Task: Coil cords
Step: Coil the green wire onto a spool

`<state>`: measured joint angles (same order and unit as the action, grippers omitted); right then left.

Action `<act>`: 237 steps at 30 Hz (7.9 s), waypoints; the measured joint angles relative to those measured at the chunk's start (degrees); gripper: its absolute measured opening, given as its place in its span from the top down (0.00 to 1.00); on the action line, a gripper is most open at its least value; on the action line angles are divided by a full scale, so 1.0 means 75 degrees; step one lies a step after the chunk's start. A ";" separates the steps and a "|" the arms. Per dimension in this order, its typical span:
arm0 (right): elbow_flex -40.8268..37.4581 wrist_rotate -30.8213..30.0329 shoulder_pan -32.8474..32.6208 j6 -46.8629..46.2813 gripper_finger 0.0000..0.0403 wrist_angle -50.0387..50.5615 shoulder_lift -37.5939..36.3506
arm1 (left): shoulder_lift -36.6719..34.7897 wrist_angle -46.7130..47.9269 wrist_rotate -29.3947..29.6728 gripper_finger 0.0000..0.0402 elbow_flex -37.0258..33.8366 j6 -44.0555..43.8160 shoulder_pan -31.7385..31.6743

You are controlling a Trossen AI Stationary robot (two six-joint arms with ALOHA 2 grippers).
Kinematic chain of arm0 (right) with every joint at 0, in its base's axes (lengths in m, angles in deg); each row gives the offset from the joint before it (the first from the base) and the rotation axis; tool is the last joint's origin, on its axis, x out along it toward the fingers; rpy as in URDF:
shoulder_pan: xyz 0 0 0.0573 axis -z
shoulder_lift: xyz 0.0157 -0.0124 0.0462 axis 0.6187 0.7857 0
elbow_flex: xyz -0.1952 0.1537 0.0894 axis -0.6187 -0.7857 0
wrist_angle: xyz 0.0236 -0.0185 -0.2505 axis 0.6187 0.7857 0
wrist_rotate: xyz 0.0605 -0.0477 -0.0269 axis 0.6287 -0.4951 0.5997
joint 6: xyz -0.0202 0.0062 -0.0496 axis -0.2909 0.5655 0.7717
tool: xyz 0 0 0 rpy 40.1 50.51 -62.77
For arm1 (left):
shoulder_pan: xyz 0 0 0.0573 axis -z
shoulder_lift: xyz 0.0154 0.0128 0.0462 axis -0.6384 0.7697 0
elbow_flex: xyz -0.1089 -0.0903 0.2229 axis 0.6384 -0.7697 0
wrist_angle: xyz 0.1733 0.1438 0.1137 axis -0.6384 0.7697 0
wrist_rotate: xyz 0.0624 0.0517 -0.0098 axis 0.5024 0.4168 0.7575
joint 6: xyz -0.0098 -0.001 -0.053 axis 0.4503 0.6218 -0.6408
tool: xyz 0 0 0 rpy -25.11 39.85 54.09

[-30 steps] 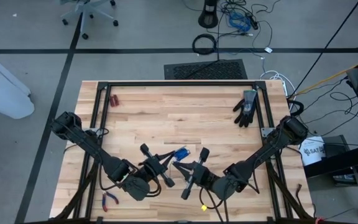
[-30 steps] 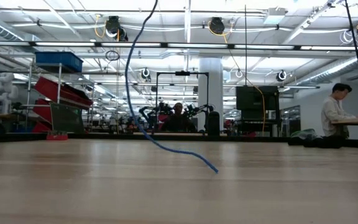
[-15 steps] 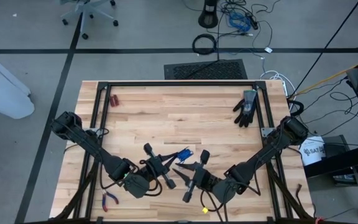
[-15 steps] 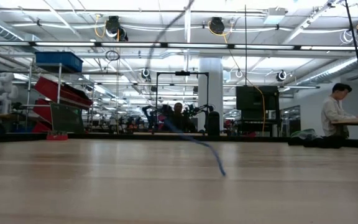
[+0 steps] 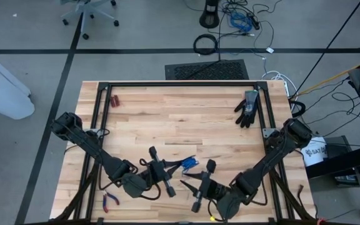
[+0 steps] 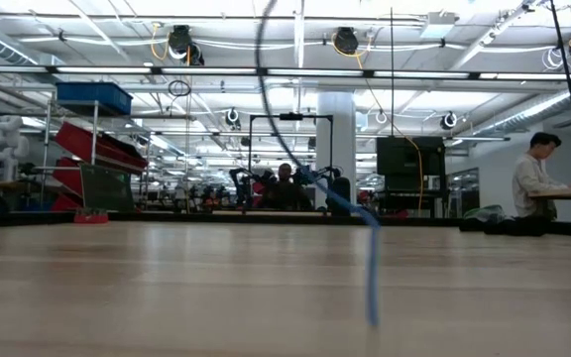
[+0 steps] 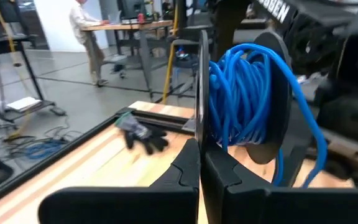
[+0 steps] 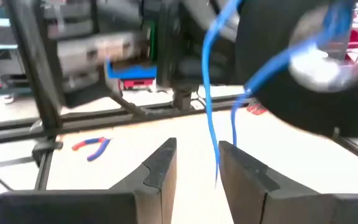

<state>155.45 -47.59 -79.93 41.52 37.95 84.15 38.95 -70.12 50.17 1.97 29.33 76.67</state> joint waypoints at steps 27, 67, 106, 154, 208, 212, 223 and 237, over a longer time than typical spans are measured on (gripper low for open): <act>-0.0003 -0.0656 -0.1123 -0.0017 0.74 0.1678 -0.0085 | -0.0003 -0.1183 -0.1556 1.00 0.0006 0.0169 0.0020; -0.0003 0.0183 -0.0528 -0.0268 1.00 0.1304 0.0143 | -0.0004 -0.1932 -0.2180 1.00 0.0003 0.0403 0.0077; -0.1052 0.0026 -0.1048 -0.1127 0.82 0.1248 0.0717 | -0.0009 -0.1867 -0.2532 1.00 0.0000 0.0392 0.0073; -0.1064 0.1775 -0.0198 -0.0883 1.00 0.0688 0.0478 | -0.0111 -0.1794 -0.2439 1.00 0.0000 0.0939 0.0268; -0.1055 -0.1031 -0.2088 -0.4249 1.00 0.3067 -0.1303 | -0.0699 -0.0735 -0.2364 1.00 0.0003 0.1865 0.1056; -0.1049 -0.1280 -0.2112 -0.3737 1.00 0.2475 -0.1411 | -0.0699 0.0021 -0.2369 1.00 0.0003 0.2272 0.1078; -0.1049 -0.1218 -0.2275 -0.2069 1.00 0.0824 -0.1422 | -0.0691 0.1326 -0.1470 1.00 0.0000 0.2610 0.1087; -0.1049 -0.1267 -0.2127 -0.0471 1.00 -0.0840 -0.1422 | -0.0557 0.1733 -0.0518 1.00 -0.0003 0.2752 0.1087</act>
<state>147.58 -57.09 -95.88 37.99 31.66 73.48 34.77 -57.12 46.28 1.95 49.97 84.82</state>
